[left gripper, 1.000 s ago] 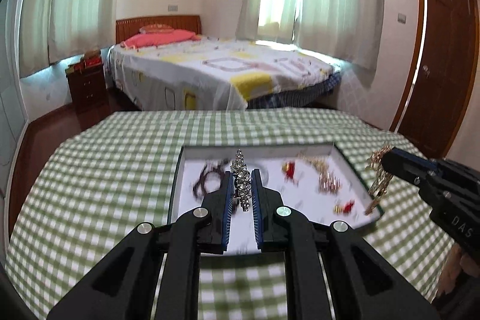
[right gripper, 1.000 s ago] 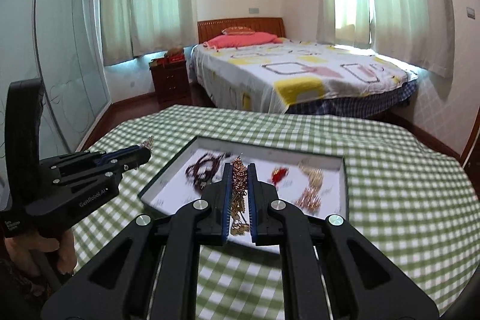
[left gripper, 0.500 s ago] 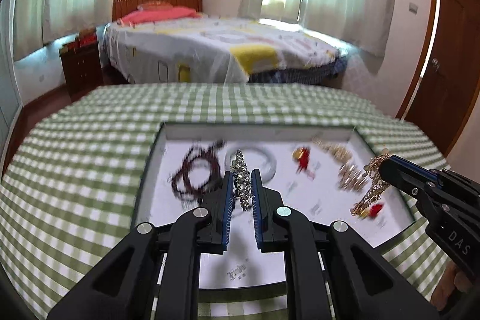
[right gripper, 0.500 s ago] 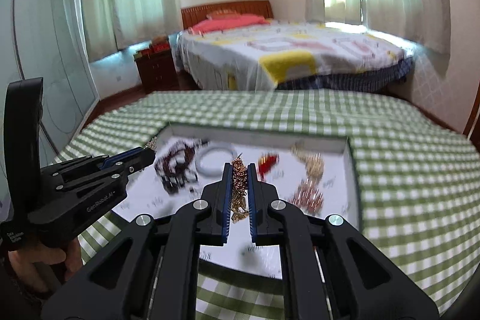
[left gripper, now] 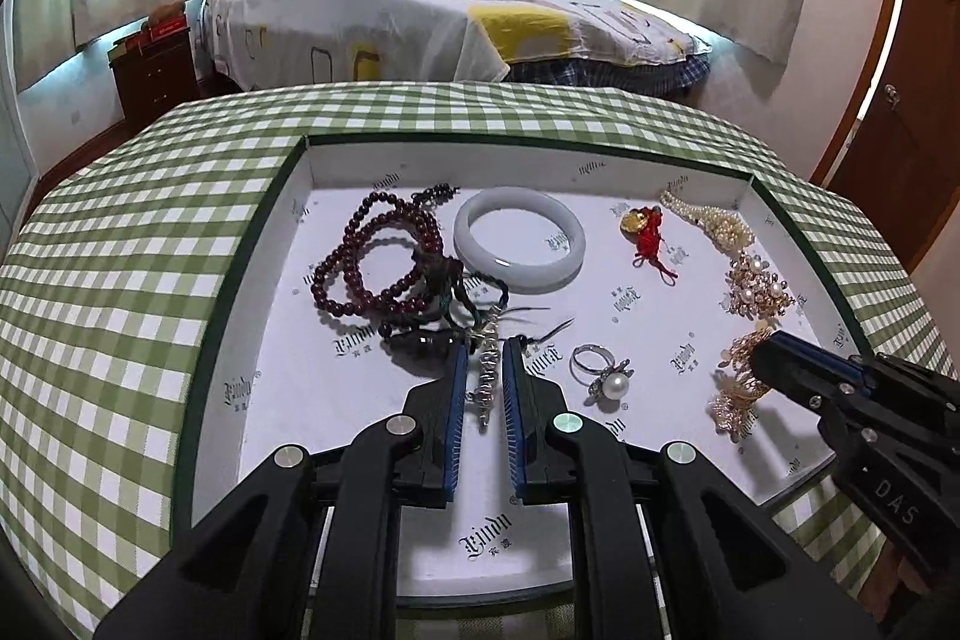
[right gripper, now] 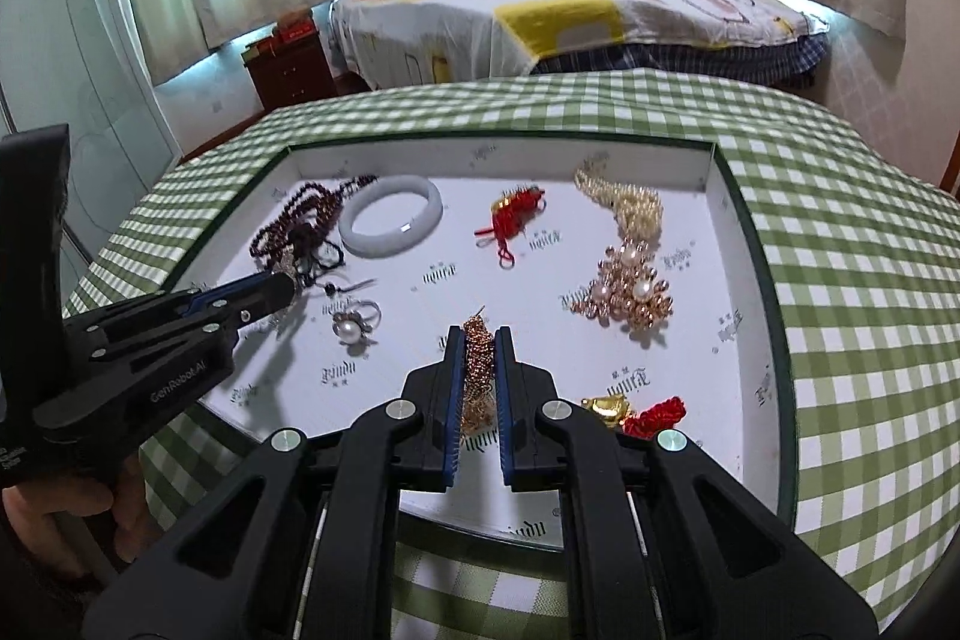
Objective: Organize jewelry
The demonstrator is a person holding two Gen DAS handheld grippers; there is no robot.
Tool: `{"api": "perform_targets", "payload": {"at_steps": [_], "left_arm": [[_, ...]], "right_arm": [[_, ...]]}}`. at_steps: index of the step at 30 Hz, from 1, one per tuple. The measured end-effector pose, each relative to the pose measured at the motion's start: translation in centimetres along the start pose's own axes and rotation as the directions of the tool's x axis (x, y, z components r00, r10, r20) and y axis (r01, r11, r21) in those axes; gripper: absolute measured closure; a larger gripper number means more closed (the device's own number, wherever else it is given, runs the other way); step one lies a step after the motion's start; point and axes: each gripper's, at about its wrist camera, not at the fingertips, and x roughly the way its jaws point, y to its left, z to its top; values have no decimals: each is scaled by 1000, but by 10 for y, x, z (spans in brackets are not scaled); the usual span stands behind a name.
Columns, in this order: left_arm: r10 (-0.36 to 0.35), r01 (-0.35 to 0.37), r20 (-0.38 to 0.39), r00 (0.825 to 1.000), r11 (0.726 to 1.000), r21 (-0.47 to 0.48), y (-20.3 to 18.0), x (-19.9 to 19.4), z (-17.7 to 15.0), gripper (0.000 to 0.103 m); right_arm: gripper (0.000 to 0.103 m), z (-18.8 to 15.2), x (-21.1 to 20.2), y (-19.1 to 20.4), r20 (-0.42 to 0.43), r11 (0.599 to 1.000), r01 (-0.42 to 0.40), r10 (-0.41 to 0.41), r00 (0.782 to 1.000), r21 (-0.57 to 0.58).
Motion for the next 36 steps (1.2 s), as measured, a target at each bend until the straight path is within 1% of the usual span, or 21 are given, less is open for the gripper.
{"api": "perform_targets", "payload": {"at_steps": [5, 6, 7, 9, 11, 13, 15, 18, 20, 21, 24, 25, 26, 31, 36], "left_arm": [[0, 0, -15, 1000, 1000, -3, 0, 2, 0, 88], [0, 0, -19, 1000, 1000, -3, 1, 2, 0, 86], [2, -2, -23, 1000, 1000, -4, 1, 2, 0, 82], [4, -4, -24, 1000, 1000, -5, 1, 2, -1, 64], [7, -7, -15, 1000, 1000, -4, 0, -1, -1, 58], [9, -9, -12, 1000, 1000, 1, -1, -2, -1, 54], [15, -14, -12, 1000, 1000, 8, -2, -3, -2, 47], [21, -21, -5, 1000, 1000, 10, -4, -7, -4, 43], [25, -25, -3, 1000, 1000, 12, -5, -9, -6, 37], [29, -29, 2, 1000, 999, 15, -6, -11, -6, 35], [37, -38, 22, 999, 999, 27, -9, -19, -7, 32], [42, -43, 27, 999, 999, 32, -10, -21, -6, 30], [51, -53, 35, 998, 998, 38, -12, -24, -7, 28], [96, -99, 58, 994, 994, 55, -16, -41, -11, 25], [94, -97, 73, 993, 995, 27, -14, -65, -17, 24]], "right_arm": [[91, -3, 3, -2, -11, 1000, -3, 3, 1000, 13], [88, -3, 3, -3, -11, 1000, -4, 4, 1000, 14], [78, -3, 3, -3, -10, 1000, -2, 2, 1000, 15], [66, -3, 1, -2, -6, 1000, -1, 2, 1000, 15], [66, -3, 0, -1, -3, 1000, -2, 2, 1000, 12], [65, -3, -1, -1, -1, 1000, -3, 3, 1000, 13], [63, -3, -3, -1, 2, 1000, -1, 1, 1000, 12], [62, -3, -7, 0, 7, 1000, 3, -3, 1000, 9], [58, -3, -10, 0, 13, 1000, 6, -6, 1000, 10], [54, -3, -12, 0, 18, 1000, 10, -10, 1000, 9], [51, -4, -18, 0, 29, 1000, 21, -21, 999, 4], [48, -4, -21, 0, 33, 1000, 25, -25, 999, 3], [46, -4, -23, 1, 37, 1000, 29, -29, 999, 3], [34, -8, -37, 3, 53, 999, 54, -54, 997, 4], [30, -15, -60, 5, 64, 998, 68, -69, 996, 13]]}}
